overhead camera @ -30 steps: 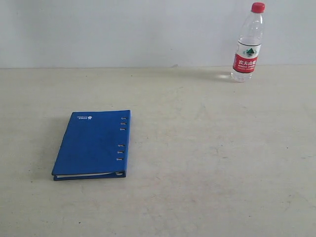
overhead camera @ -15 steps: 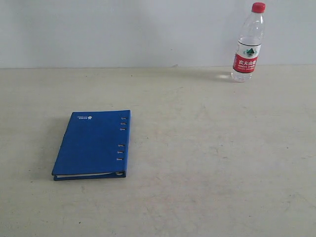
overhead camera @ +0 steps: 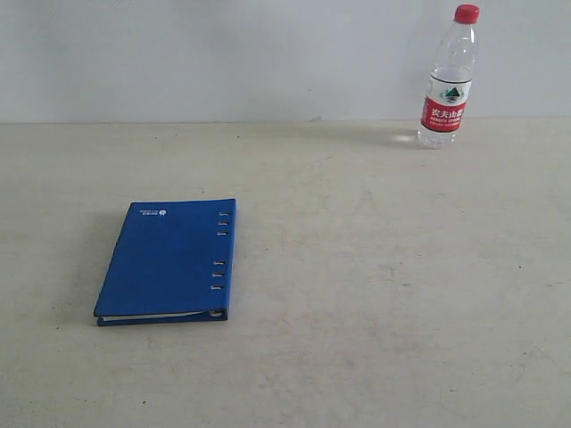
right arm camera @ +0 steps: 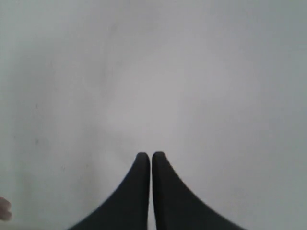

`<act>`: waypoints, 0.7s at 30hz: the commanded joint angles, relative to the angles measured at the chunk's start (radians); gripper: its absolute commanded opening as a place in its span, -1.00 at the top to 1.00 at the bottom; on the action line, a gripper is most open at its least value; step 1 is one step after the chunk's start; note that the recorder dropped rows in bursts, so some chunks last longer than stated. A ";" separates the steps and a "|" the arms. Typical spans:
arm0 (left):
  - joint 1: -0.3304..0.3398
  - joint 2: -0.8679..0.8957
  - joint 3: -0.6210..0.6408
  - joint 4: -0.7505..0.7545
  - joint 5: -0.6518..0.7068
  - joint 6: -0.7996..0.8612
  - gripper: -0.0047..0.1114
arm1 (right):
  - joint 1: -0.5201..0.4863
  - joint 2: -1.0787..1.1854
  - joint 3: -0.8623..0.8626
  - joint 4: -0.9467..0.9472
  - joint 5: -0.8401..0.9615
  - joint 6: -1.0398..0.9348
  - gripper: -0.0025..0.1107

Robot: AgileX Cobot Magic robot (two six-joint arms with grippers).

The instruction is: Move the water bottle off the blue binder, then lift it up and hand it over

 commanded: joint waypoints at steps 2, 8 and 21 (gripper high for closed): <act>-0.007 -0.003 -0.160 -0.004 0.132 0.189 0.84 | 0.001 0.019 0.415 0.051 -0.035 -0.080 0.96; -0.007 0.036 -0.249 -0.001 0.233 0.405 0.84 | 0.002 0.019 0.886 0.100 -0.361 -0.394 0.96; -0.009 0.420 -0.336 0.066 0.528 0.293 0.84 | 0.455 0.105 1.880 0.264 -1.097 -0.628 0.95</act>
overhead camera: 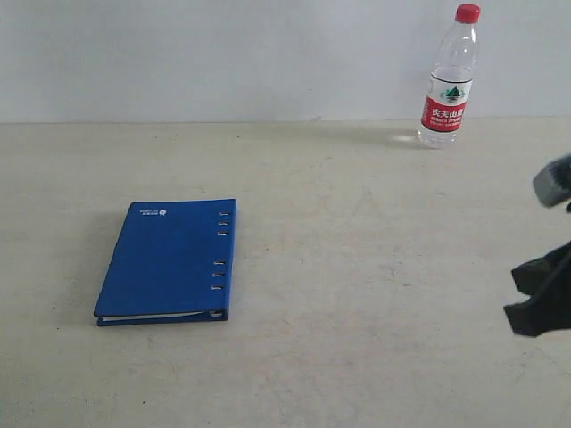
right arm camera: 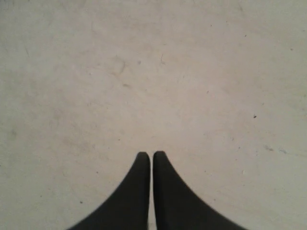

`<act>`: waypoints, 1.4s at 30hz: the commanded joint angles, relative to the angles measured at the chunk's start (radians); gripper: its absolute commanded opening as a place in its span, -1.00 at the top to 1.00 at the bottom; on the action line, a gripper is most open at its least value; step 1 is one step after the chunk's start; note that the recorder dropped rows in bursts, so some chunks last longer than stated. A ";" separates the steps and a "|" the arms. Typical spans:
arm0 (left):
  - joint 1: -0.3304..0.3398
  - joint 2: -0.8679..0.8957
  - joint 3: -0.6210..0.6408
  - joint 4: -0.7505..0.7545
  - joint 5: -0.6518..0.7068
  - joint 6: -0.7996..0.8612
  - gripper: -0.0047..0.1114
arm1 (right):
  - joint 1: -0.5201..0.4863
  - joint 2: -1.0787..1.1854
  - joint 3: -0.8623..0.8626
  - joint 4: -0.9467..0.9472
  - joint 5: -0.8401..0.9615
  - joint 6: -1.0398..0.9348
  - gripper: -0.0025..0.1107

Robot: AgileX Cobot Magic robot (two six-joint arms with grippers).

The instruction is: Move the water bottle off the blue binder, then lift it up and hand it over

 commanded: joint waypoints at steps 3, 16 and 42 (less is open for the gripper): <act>-0.004 0.458 -0.006 -0.052 -0.042 0.083 0.84 | 0.201 0.127 0.075 0.319 -0.195 -0.007 0.54; -0.004 1.302 -0.134 -0.842 -0.191 0.637 -0.42 | 0.237 0.691 -0.503 0.444 0.357 0.215 -0.14; -0.004 1.751 -0.429 -0.926 -0.108 0.723 -0.42 | 0.237 1.039 -0.880 0.464 0.395 0.231 -0.14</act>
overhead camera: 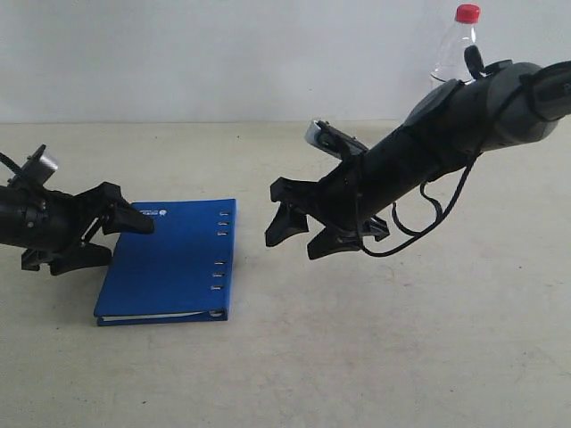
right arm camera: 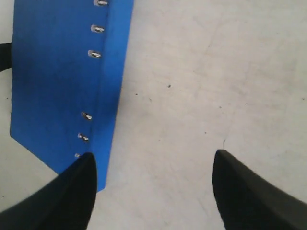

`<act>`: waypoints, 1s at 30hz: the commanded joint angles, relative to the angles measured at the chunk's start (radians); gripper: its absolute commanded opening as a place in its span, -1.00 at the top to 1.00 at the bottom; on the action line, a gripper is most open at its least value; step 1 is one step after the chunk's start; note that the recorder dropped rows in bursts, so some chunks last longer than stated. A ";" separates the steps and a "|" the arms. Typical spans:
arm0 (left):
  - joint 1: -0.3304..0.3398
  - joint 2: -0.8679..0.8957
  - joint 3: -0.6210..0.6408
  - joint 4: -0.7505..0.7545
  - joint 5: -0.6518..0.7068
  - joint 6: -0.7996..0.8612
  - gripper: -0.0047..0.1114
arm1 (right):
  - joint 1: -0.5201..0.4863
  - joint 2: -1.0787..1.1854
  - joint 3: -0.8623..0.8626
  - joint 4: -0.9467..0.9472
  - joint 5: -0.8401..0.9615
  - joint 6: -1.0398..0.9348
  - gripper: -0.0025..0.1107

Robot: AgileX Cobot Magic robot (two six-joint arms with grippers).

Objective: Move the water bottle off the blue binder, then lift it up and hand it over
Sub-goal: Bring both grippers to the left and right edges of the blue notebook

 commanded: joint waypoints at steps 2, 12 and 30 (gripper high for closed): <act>-0.002 0.046 0.006 0.014 0.025 0.004 -0.42 | 0.002 0.047 -0.006 0.047 -0.018 -0.007 -0.14; -0.002 0.056 0.006 -0.073 0.206 0.089 -0.42 | 0.002 0.115 -0.006 0.276 0.092 -0.229 -0.14; -0.002 0.056 0.006 -0.164 0.309 0.273 -0.42 | 0.002 0.123 -0.006 0.308 0.168 -0.255 -0.14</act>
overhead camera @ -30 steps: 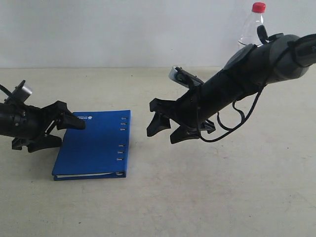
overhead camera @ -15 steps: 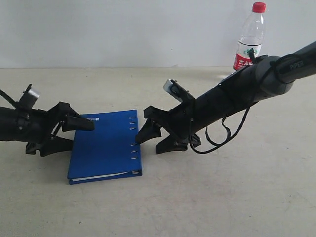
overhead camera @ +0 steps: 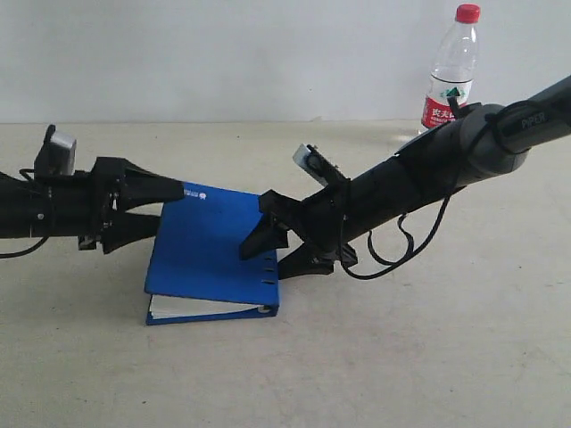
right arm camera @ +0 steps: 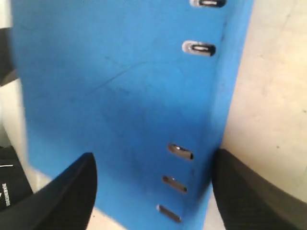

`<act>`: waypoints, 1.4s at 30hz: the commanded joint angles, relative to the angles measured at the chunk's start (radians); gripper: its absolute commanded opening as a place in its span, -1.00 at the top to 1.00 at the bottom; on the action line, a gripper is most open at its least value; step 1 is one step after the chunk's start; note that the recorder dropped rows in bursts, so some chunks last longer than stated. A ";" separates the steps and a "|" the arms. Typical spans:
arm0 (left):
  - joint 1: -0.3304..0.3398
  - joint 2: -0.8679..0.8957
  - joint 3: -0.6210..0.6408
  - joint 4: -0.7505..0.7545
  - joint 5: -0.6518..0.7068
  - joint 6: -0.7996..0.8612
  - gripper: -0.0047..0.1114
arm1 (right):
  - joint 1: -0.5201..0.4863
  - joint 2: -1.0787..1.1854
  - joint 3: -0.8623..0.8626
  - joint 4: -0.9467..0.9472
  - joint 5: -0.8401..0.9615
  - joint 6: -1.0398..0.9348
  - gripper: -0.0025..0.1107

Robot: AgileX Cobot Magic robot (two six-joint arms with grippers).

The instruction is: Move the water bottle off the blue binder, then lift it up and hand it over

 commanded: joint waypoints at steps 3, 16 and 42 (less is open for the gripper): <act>-0.003 -0.003 0.001 0.081 -0.156 -0.050 -0.42 | 0.002 -0.001 -0.006 0.006 0.046 -0.027 -0.14; -0.067 0.142 0.001 0.062 -0.087 -0.029 0.26 | 0.002 -0.001 -0.006 0.071 0.130 -0.179 -0.14; -0.072 0.006 -0.023 0.296 -0.202 -0.117 -0.18 | 0.002 -0.001 -0.006 0.075 0.237 -0.179 -0.14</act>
